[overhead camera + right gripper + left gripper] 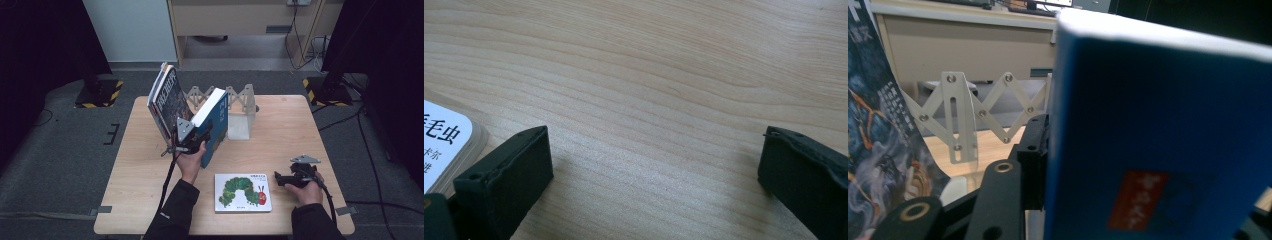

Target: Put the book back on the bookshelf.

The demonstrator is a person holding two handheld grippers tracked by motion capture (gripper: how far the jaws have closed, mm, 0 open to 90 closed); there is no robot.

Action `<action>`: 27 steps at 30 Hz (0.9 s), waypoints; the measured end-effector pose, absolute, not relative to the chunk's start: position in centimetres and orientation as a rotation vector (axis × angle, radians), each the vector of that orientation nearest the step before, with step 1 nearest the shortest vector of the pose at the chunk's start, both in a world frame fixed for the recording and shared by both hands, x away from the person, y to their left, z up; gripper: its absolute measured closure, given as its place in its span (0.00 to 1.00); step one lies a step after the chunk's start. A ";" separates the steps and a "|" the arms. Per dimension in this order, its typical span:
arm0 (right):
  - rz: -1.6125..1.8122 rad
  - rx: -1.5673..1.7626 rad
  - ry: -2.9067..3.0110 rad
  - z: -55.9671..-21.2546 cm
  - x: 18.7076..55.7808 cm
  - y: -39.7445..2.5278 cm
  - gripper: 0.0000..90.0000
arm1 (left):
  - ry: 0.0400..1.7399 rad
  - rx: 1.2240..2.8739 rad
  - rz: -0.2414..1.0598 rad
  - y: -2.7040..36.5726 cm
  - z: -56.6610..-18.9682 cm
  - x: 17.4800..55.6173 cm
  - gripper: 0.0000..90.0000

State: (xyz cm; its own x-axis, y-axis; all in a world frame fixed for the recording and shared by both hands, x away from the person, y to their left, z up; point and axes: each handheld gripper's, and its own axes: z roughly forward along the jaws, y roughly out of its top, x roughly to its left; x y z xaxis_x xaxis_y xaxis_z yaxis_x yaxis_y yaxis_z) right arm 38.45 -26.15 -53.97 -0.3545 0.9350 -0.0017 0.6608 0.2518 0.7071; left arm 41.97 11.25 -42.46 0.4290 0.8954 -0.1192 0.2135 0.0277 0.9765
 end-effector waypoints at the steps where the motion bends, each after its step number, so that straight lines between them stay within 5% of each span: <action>1: 0.871 1.452 2.105 -54.0 38.5 -26.2 0.01 | 1.044 1.479 0.717 11.3 -42.4 42.0 0.66; 27: 0.873 1.458 2.105 -54.0 38.5 -26.1 0.01 | 1.121 1.443 0.844 10.5 -42.4 42.2 0.67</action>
State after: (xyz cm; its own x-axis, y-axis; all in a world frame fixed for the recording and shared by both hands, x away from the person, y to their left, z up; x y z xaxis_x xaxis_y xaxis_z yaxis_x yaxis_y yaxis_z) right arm 38.55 -26.12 -53.99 -0.3528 0.9357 0.0025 0.6627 0.2480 0.7066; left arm 42.17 10.47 -42.38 0.3061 0.9491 -0.0739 0.1908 0.0149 0.9815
